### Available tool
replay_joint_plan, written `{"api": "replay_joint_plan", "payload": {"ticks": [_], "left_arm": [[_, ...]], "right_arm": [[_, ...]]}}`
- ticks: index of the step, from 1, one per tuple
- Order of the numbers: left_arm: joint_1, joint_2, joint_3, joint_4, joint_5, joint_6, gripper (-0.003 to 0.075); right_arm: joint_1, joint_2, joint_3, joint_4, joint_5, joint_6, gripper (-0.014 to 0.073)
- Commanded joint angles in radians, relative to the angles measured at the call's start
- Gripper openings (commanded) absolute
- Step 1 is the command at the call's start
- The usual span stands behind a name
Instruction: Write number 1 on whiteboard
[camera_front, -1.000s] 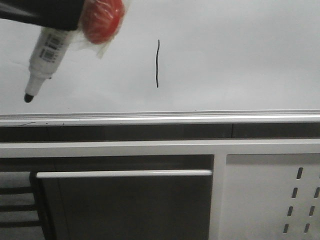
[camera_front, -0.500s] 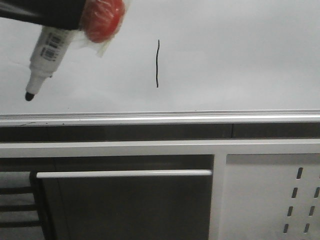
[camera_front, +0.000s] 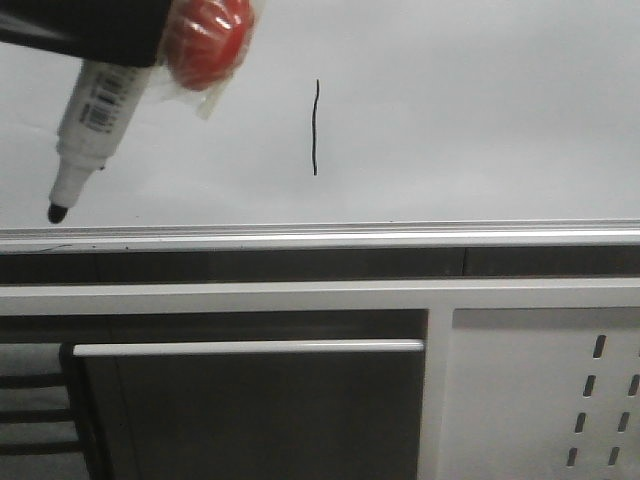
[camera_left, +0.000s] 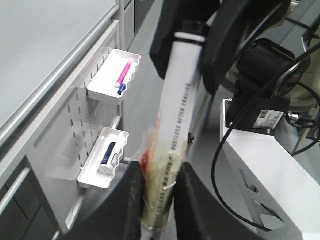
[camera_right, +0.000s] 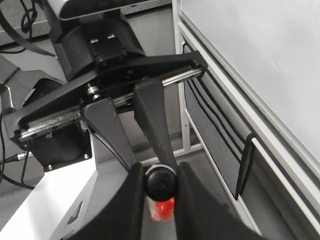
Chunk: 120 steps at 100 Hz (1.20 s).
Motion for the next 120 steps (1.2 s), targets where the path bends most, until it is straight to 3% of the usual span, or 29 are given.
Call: {"api": "replay_joint_plan", "payload": {"ticks": [1, 18, 28, 49, 73, 93, 106, 120], "left_arm": [[-0.002, -0.018, -0.032, -0.077, -0.088, -0.032, -0.002], [-0.002, -0.029, -0.032, -0.077, -0.139, -0.038, -0.002], [-0.002, -0.046, -0.032, -0.077, -0.201, -0.042, -0.002], [-0.002, -0.096, -0.015, -0.094, -0.398, -0.065, -0.002], [-0.002, -0.111, 0.067, -0.271, -0.708, 0.015, -0.002], [-0.002, -0.103, 0.071, -0.502, -0.799, 0.239, -0.002], [-0.002, -0.074, 0.071, -0.614, -0.78, 0.377, -0.002], [-0.002, -0.024, 0.052, -0.626, -0.782, 0.429, -0.002]], "right_arm": [[-0.001, -0.008, -0.037, 0.045, -0.01, -0.01, 0.0005], [-0.001, -0.008, -0.037, 0.045, -0.06, 0.015, 0.0272], [-0.011, -0.01, -0.037, 0.045, -0.131, 0.042, 0.0358], [-0.113, -0.065, -0.035, 0.045, -0.192, 0.085, 0.036], [-0.197, -0.117, -0.026, 0.045, -0.173, 0.087, 0.0358], [-0.199, -0.13, 0.017, 0.045, -0.183, 0.087, 0.0353], [-0.199, -0.13, 0.036, 0.045, -0.196, 0.087, 0.0353], [-0.199, -0.13, 0.036, 0.045, -0.217, 0.087, 0.0353]]}}
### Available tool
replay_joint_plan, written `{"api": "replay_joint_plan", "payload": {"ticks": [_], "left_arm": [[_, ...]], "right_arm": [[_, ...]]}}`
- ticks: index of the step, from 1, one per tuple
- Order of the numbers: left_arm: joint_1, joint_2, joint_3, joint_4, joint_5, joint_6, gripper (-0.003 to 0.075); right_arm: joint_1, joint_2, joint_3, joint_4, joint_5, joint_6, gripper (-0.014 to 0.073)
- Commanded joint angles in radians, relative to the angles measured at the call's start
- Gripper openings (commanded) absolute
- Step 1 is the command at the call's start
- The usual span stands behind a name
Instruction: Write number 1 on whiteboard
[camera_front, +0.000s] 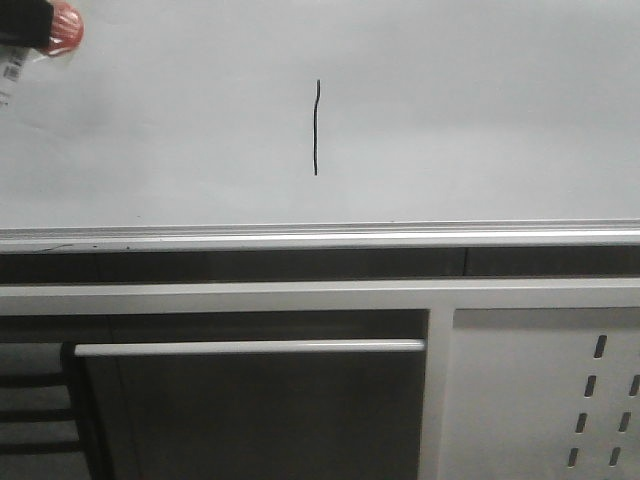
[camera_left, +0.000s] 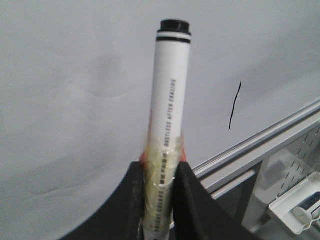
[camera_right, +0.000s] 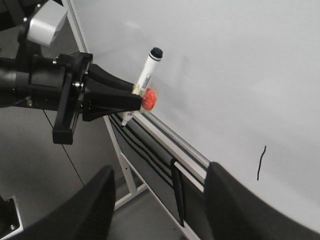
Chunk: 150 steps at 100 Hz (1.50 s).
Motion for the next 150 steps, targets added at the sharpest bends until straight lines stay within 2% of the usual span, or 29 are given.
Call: {"api": "replay_joint_plan", "payload": {"ticks": [1, 20, 60, 79, 124, 150], "left_arm": [[-0.001, 0.018, -0.052, -0.076, 0.022, 0.047, -0.002], [-0.001, 0.074, -0.117, -0.076, -0.03, 0.113, -0.002], [0.001, 0.164, -0.195, -0.076, -0.038, 0.185, -0.002], [0.001, 0.178, -0.213, -0.068, -0.092, 0.191, -0.002], [0.001, 0.245, -0.216, -0.068, -0.108, 0.191, -0.002], [0.001, 0.295, -0.276, -0.051, -0.129, 0.191, -0.002]], "right_arm": [[-0.007, -0.013, -0.026, 0.031, -0.061, 0.0, 0.0353], [-0.007, -0.013, -0.026, 0.031, -0.073, 0.0, 0.0353], [-0.007, -0.013, -0.026, 0.031, -0.075, -0.002, 0.0353], [-0.007, -0.013, -0.026, 0.029, -0.077, -0.002, 0.0353], [-0.007, -0.013, -0.026, 0.029, -0.087, -0.002, 0.0353], [-0.007, -0.013, -0.026, 0.027, -0.087, -0.002, 0.0353]]}}
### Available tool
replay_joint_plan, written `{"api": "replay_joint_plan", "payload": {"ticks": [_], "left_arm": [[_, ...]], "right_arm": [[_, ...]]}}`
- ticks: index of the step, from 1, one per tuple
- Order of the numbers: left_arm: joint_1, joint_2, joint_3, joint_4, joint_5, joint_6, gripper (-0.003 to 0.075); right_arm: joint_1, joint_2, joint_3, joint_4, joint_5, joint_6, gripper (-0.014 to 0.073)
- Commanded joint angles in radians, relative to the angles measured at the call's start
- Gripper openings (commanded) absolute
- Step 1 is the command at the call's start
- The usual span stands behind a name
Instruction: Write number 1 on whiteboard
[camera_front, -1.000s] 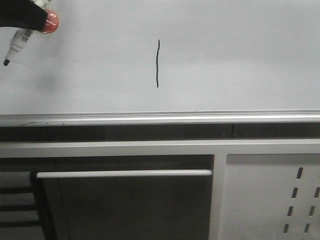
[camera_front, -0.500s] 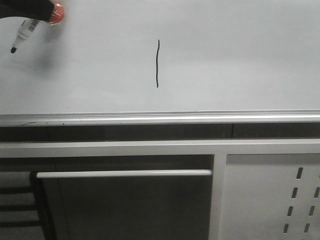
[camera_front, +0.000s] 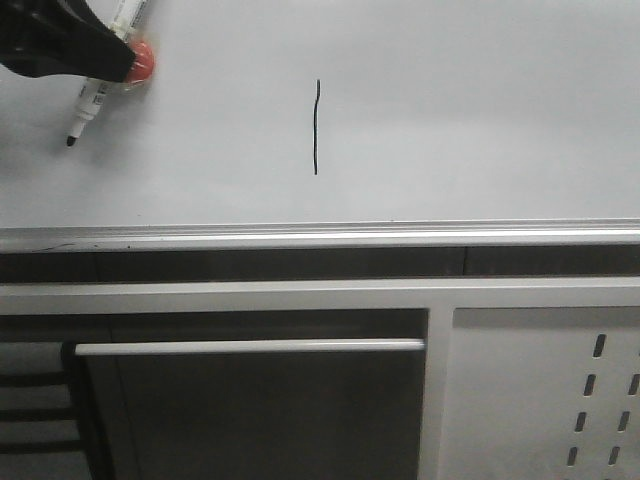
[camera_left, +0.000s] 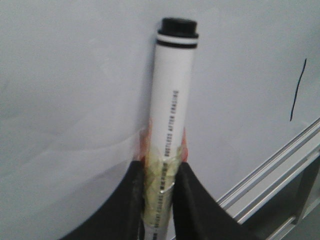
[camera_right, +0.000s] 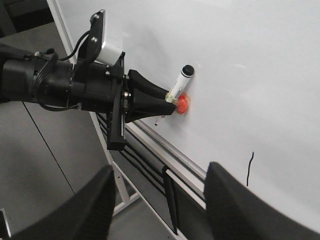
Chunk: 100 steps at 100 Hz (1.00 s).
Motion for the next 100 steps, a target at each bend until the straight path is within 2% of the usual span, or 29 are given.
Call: {"api": "replay_joint_plan", "payload": {"ticks": [1, 43, 74, 100], "left_arm": [[0.001, 0.002, -0.068, -0.051, -0.027, -0.014, -0.002], [0.001, 0.05, -0.078, -0.025, -0.051, -0.014, -0.0013], [0.001, 0.031, -0.078, -0.029, -0.081, -0.014, 0.0209], [0.001, 0.025, -0.078, -0.043, -0.117, -0.014, 0.0309]], "right_arm": [[-0.007, -0.013, -0.026, 0.025, -0.046, -0.004, 0.0353], [-0.007, -0.013, -0.026, 0.022, -0.054, -0.004, 0.0353], [-0.007, -0.013, -0.026, 0.022, -0.054, -0.004, 0.0353], [-0.007, -0.013, -0.026, 0.021, -0.061, -0.006, 0.0353]]}}
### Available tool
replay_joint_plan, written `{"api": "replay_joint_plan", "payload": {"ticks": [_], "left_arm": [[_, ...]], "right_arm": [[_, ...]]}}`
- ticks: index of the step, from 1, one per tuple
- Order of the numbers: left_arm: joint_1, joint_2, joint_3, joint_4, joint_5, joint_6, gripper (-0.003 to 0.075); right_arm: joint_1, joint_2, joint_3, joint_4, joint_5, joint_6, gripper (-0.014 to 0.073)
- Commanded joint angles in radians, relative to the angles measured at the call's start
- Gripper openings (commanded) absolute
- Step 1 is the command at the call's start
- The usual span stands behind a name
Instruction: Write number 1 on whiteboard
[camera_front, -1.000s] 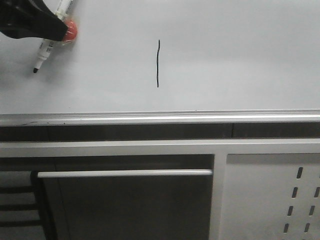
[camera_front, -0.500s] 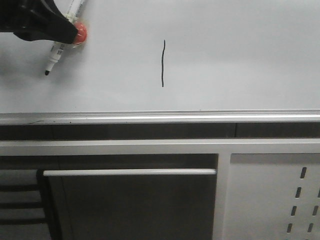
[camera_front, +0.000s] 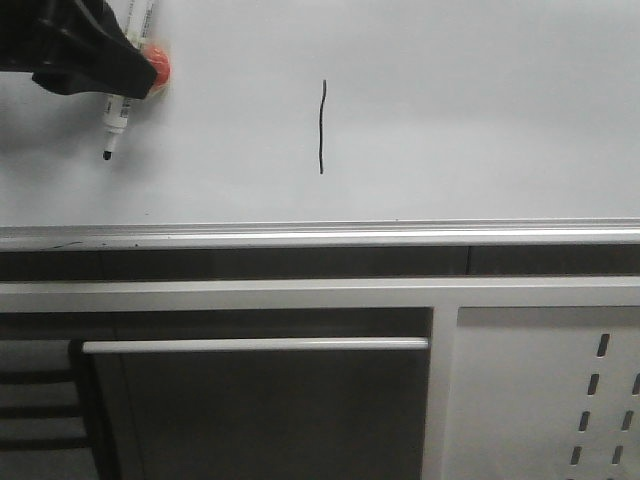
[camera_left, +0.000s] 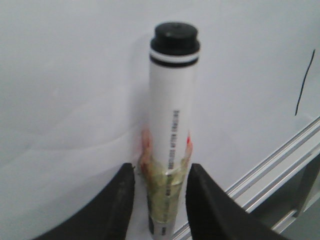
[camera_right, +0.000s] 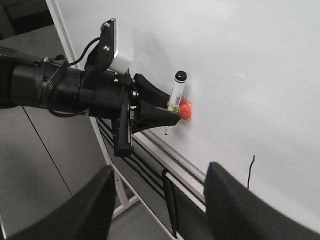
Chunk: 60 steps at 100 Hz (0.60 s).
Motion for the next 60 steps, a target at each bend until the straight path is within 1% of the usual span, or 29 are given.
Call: {"api": "replay_joint_plan", "payload": {"ticks": [1, 6, 16, 23, 38, 43, 52, 57, 60], "left_arm": [[0.011, -0.028, -0.047, -0.043, -0.089, -0.01, 0.0314], [0.011, -0.03, -0.047, -0.052, -0.091, -0.01, 0.0353], [0.011, -0.053, -0.047, -0.076, -0.115, -0.01, 0.0459], [0.011, -0.08, -0.038, -0.076, -0.119, -0.01, 0.0499], [0.009, -0.19, 0.03, -0.076, -0.135, -0.044, 0.0495], [0.009, -0.244, 0.063, -0.076, -0.115, -0.071, 0.0484], [0.009, -0.349, 0.117, -0.076, -0.042, -0.109, 0.0439], [0.009, -0.401, 0.135, -0.076, 0.0, -0.13, 0.0403], [0.009, -0.427, 0.142, -0.076, 0.023, -0.132, 0.0368]], "right_arm": [[-0.007, -0.013, -0.026, 0.021, -0.048, -0.005, 0.0353], [-0.007, -0.013, -0.026, 0.021, -0.047, -0.005, 0.0353], [-0.007, -0.013, -0.026, 0.021, -0.047, -0.005, 0.0353], [-0.007, -0.013, -0.026, 0.021, -0.047, -0.005, 0.0353], [-0.007, -0.032, -0.026, 0.005, -0.056, -0.005, 0.0353], [-0.007, -0.046, -0.026, 0.003, -0.069, -0.005, 0.0353], [-0.007, -0.07, -0.026, 0.003, -0.117, -0.003, 0.034], [-0.007, -0.082, -0.026, 0.003, -0.148, -0.002, 0.03], [-0.007, -0.085, -0.026, 0.003, -0.16, 0.001, 0.0269]]}}
